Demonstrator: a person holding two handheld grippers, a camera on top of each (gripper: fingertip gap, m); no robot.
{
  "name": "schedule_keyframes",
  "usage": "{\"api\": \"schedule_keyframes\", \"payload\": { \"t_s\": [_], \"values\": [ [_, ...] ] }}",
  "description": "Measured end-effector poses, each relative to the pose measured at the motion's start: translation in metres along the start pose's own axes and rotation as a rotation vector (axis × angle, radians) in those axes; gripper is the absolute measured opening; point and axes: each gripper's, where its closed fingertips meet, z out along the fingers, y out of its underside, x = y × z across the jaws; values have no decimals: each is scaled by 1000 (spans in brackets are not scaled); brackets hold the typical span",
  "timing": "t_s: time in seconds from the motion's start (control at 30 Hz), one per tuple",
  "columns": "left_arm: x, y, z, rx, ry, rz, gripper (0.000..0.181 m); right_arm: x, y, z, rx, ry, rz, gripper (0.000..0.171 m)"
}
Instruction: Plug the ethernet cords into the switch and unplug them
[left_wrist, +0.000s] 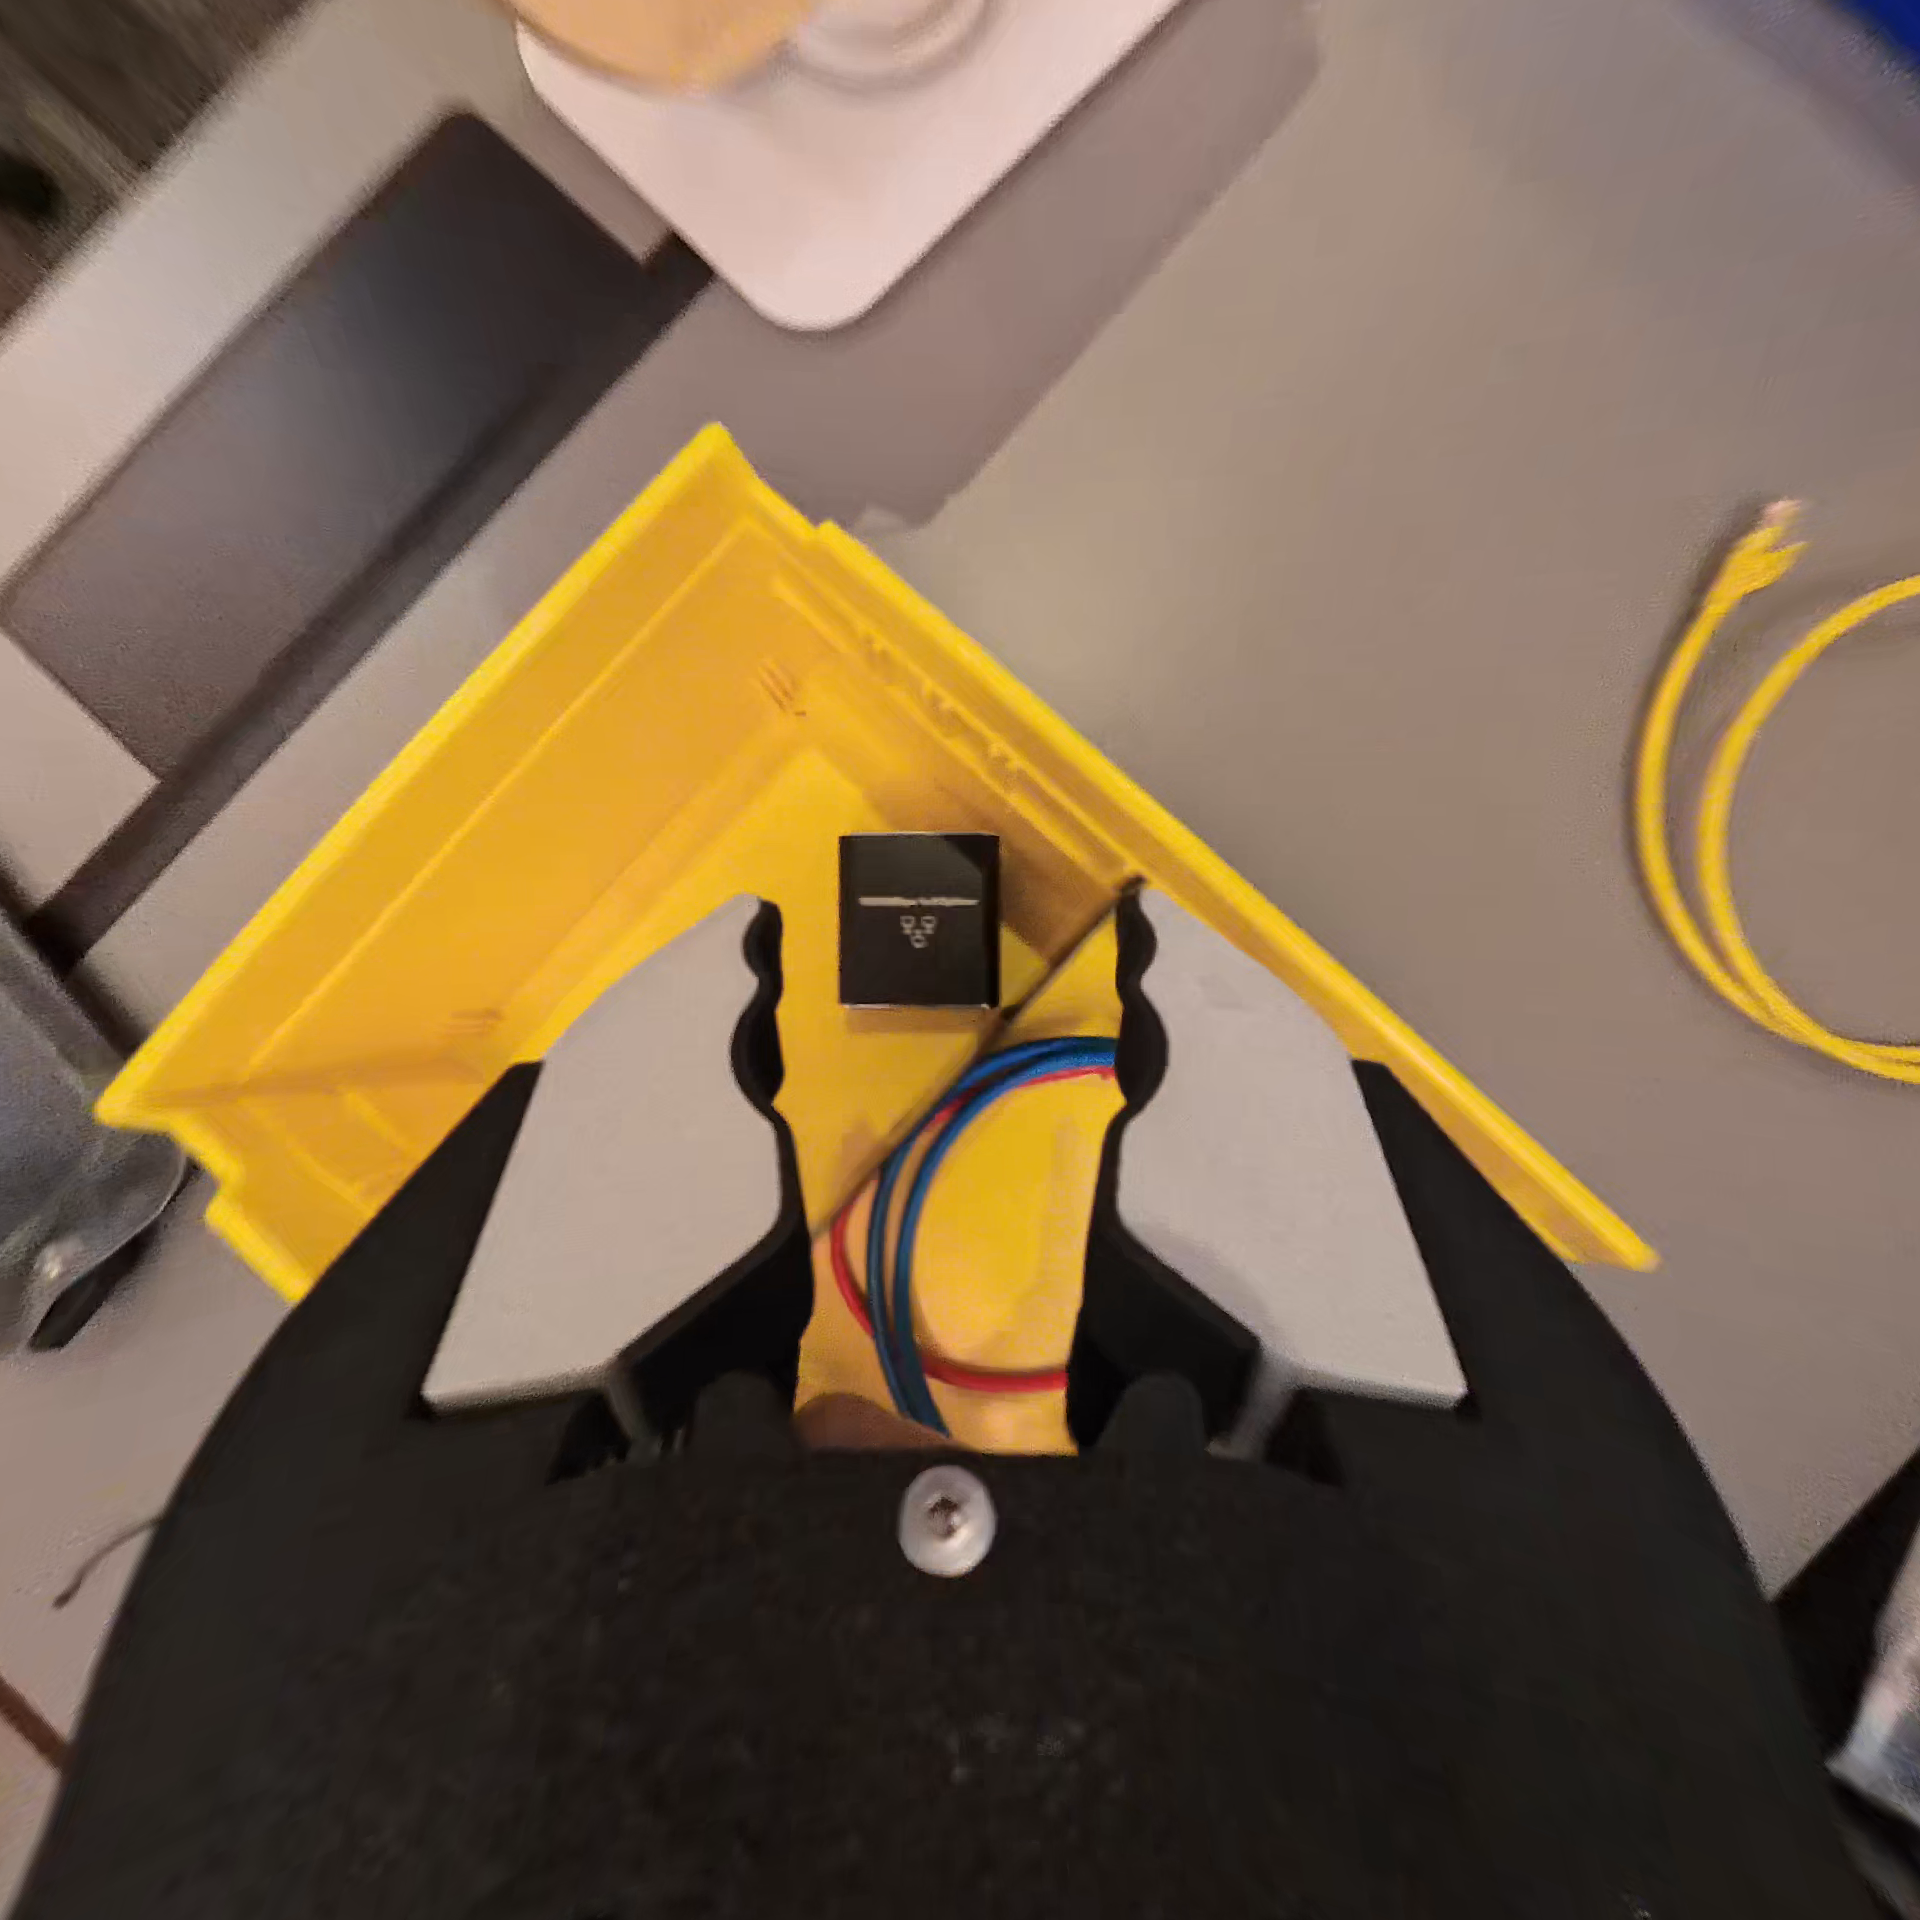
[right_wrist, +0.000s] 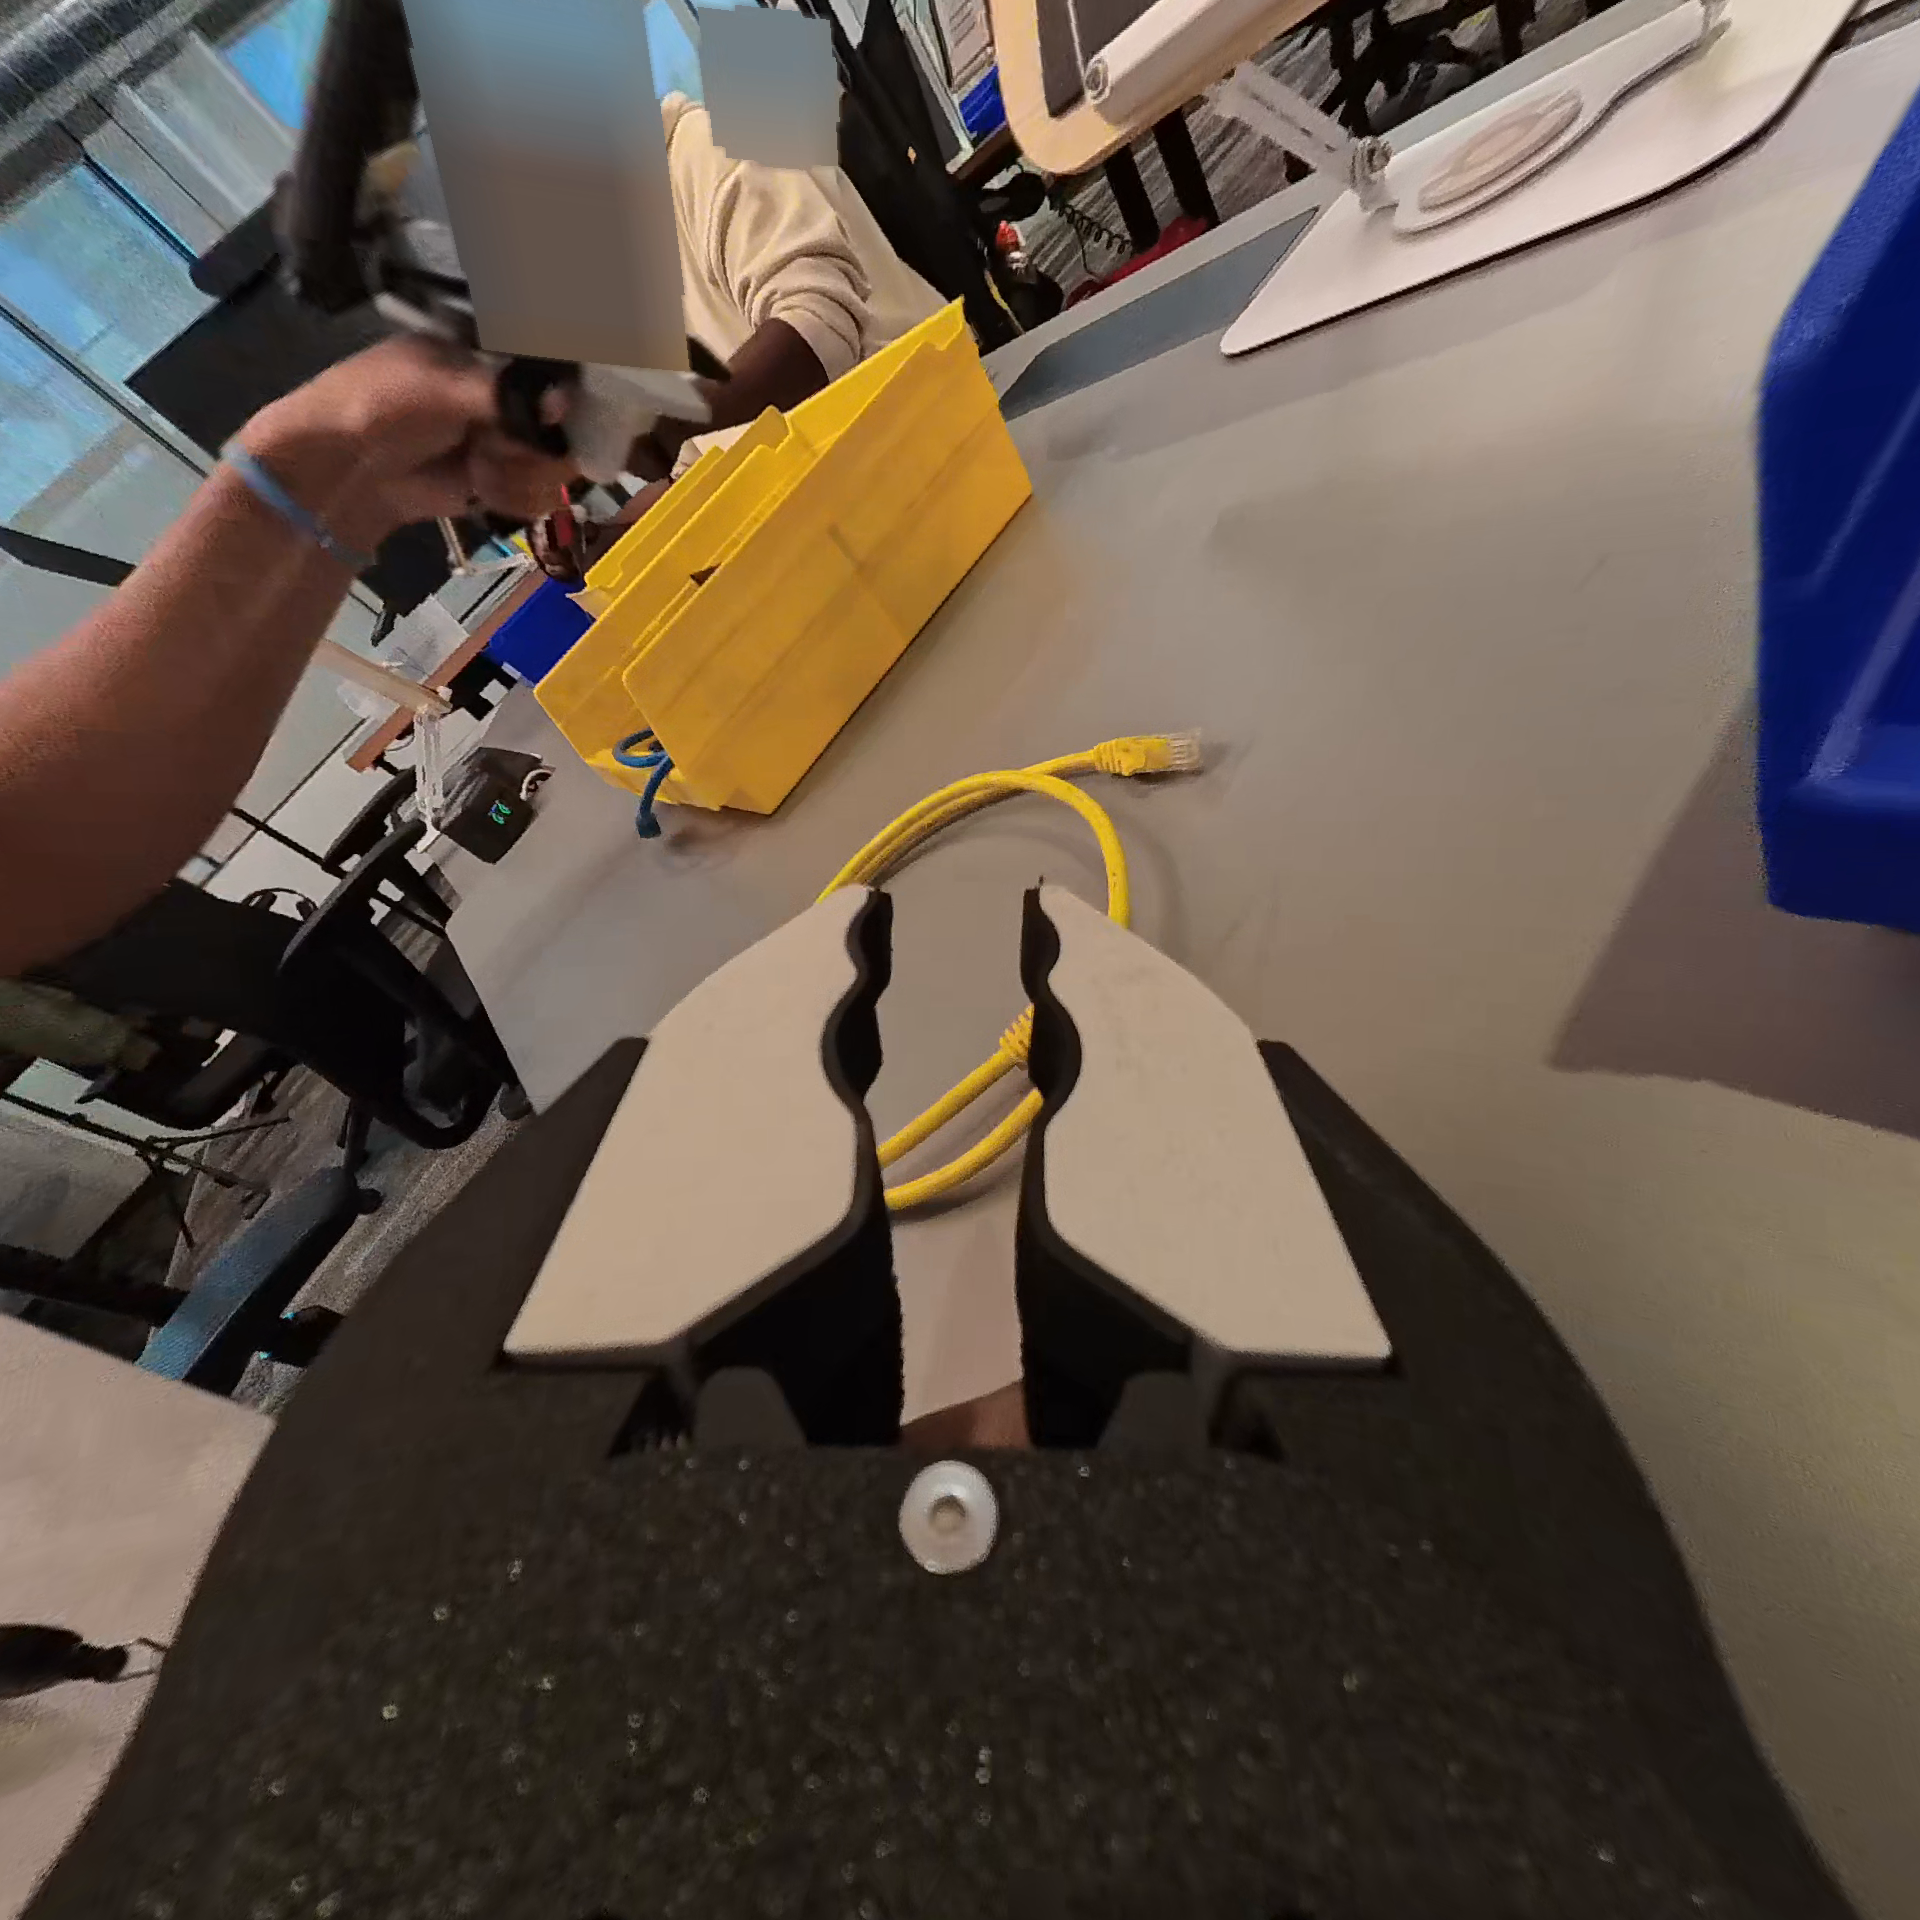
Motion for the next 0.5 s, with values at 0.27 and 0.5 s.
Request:
{"api": "schedule_keyframes", "payload": {
  "t_s": [0.27, 0.5],
  "values": [
    [-21, 40, 90, -415, 160, -148, 71, 2, 7, 5, -33, 8, -5, 24],
    [-21, 46, 111, -473, 288, -290, 64, 4, 12, 6, -58, 1, 7, 24]
  ]
}}
